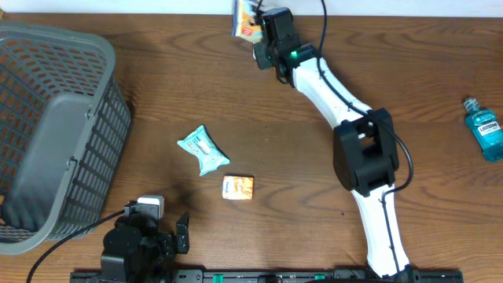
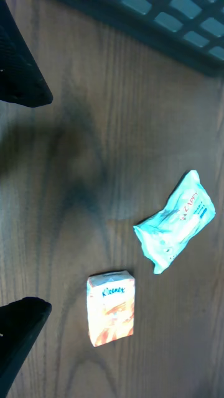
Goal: Scan the item barcode
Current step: 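Carry the snack bag to the right table edge and release it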
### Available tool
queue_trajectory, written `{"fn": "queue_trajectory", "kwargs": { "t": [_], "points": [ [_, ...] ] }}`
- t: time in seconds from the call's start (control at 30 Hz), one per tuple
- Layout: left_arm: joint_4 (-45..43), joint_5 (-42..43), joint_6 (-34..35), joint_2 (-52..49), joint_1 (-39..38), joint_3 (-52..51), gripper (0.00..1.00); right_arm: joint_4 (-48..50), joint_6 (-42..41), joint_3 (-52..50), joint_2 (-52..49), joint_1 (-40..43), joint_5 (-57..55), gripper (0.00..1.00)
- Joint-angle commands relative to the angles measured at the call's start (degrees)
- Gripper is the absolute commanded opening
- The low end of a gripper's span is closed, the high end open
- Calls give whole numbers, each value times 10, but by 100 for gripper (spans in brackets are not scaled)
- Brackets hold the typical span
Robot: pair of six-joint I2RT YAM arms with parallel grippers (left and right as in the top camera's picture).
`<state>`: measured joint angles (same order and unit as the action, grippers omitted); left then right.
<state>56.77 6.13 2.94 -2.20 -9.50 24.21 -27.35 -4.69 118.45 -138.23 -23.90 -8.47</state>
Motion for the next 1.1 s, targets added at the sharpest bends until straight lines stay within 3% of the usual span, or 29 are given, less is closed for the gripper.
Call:
{"fn": "queue_trajectory", "kwargs": {
  "t": [0.0, 0.27, 0.67, 1.07],
  "points": [
    [2, 7, -4, 1, -2, 2, 98, -65, -73, 12, 77, 40, -139, 1],
    [2, 7, -3, 1, -2, 2, 98, -232, -110, 6, 112, 154, -158, 1],
    [2, 7, -3, 1, -2, 2, 98, -202, -27, -53, 60, 376, -176, 1],
    [2, 7, -3, 1, -2, 2, 98, -207, -28, -53, 41, 483, 104, 1]
  ]
}}
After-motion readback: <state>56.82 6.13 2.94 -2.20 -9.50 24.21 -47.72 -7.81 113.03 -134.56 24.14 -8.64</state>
